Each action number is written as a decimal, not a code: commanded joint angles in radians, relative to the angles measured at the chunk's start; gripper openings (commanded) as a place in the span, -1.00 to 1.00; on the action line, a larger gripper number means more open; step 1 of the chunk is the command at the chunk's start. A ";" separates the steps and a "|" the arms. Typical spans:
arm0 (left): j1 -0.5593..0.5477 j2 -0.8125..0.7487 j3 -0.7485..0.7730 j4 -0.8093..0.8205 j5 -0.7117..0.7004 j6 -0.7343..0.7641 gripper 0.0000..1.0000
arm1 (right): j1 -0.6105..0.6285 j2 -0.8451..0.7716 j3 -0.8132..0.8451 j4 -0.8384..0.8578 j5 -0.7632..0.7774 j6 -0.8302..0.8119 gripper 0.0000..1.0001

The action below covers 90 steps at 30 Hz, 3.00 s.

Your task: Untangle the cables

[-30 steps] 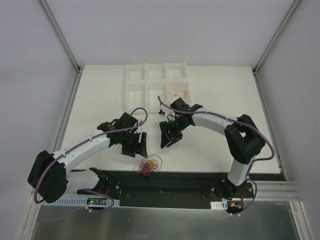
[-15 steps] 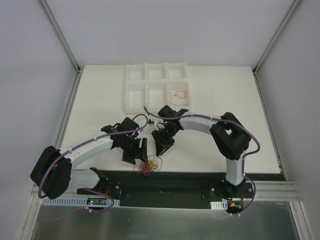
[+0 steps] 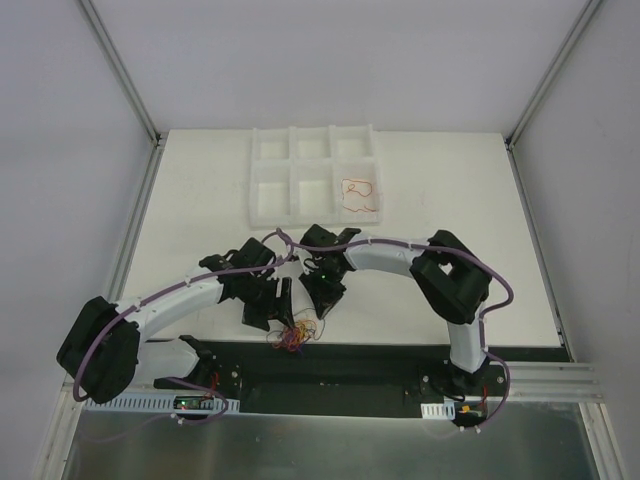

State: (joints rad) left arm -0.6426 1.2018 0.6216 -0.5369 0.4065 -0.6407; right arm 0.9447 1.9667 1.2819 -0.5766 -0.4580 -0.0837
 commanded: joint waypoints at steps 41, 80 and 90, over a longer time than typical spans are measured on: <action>0.179 0.400 0.161 0.101 -0.140 0.098 0.44 | -0.208 -0.666 1.028 -0.140 0.576 0.196 -1.00; 0.682 0.177 0.299 -0.087 -0.169 0.194 0.57 | -0.207 -0.812 0.843 -0.075 0.656 0.199 -1.00; 0.676 0.035 0.300 -0.123 -0.045 0.142 0.60 | -0.207 -0.729 0.795 0.035 0.633 0.179 -0.99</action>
State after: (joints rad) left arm 0.0364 1.2736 0.9260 -0.6144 0.2924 -0.4686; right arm 0.7368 1.1831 2.0434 -0.6704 0.1856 0.0971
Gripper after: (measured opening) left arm 0.800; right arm 0.009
